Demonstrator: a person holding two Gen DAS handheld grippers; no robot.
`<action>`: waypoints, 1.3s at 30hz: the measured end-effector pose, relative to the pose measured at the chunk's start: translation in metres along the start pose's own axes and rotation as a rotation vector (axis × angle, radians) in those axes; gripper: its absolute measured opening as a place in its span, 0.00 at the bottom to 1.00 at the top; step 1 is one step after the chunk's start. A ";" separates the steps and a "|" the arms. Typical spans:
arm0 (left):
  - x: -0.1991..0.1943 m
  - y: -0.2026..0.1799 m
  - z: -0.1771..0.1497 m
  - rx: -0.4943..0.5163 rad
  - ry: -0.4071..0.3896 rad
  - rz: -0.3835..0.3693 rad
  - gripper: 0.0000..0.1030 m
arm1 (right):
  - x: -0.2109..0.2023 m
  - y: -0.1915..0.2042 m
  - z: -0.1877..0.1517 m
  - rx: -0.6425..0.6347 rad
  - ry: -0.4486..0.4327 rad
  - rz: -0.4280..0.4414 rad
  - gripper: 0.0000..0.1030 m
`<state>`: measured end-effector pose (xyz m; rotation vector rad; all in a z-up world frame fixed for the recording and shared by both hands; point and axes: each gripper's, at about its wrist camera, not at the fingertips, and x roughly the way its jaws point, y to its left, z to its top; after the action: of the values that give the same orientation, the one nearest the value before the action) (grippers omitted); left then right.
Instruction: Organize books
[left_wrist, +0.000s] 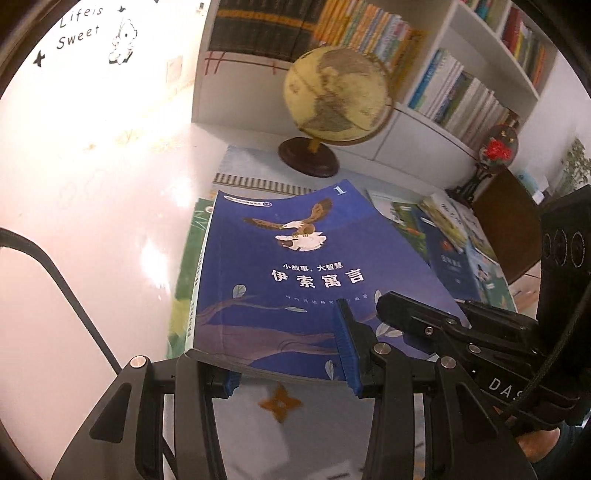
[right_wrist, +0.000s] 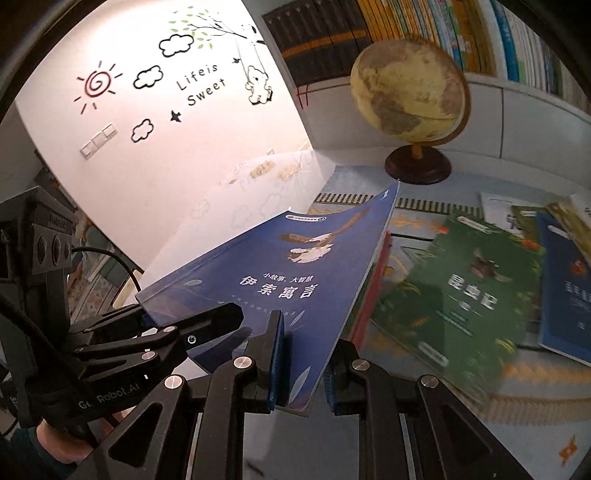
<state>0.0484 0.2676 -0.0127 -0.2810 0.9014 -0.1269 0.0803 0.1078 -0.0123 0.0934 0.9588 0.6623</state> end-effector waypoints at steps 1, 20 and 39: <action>0.004 0.005 0.003 -0.003 0.004 -0.001 0.38 | 0.009 0.000 0.003 0.009 0.005 0.000 0.17; 0.051 0.047 -0.018 -0.116 0.126 -0.050 0.38 | 0.071 -0.011 -0.003 0.083 0.097 -0.034 0.18; 0.039 0.078 -0.033 -0.206 0.139 0.027 0.41 | 0.103 -0.021 -0.014 0.121 0.196 -0.030 0.24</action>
<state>0.0458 0.3268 -0.0841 -0.4562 1.0579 -0.0285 0.1202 0.1457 -0.1035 0.1226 1.1871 0.5924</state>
